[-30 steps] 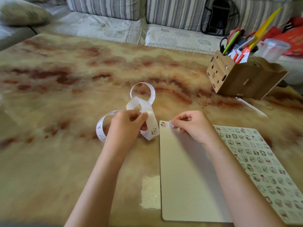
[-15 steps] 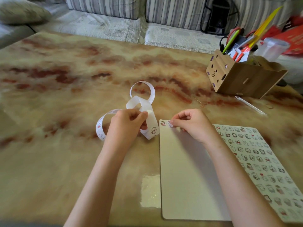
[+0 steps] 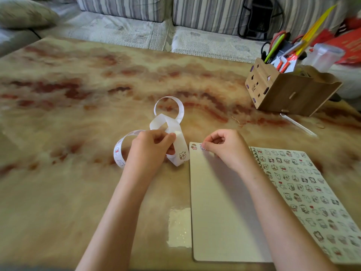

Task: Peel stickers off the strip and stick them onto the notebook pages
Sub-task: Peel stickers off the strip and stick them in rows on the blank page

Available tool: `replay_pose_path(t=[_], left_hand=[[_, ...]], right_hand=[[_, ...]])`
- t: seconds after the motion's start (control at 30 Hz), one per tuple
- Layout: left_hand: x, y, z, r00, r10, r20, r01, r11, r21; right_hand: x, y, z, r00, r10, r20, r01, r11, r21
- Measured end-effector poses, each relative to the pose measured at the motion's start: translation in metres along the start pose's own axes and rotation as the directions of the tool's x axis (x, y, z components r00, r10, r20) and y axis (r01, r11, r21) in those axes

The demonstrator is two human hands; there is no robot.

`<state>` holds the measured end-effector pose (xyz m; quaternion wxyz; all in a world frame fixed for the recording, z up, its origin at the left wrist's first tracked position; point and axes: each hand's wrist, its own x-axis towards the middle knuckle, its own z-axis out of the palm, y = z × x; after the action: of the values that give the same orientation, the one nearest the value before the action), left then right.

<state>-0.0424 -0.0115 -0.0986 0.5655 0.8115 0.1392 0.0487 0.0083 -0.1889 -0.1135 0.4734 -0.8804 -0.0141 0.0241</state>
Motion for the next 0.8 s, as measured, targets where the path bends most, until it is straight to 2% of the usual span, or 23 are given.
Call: replay_pose_path(t=[0.17, 0.8], left_hand=[[-0.0005, 0.0008, 0.0005, 1.0, -0.015, 0.002, 0.015, 1.0, -0.011], [0.0005, -0.0002, 0.001, 1.0, -0.006, 0.017, 0.006, 1.0, -0.004]], right_hand=[[-0.0025, 0.0011, 0.0013, 0.999, -0.024, -0.033, 0.021, 0.997, -0.075], [-0.0018, 0.0049, 0.0053, 0.996, -0.051, -0.067, 0.042, 0.991, -0.124]])
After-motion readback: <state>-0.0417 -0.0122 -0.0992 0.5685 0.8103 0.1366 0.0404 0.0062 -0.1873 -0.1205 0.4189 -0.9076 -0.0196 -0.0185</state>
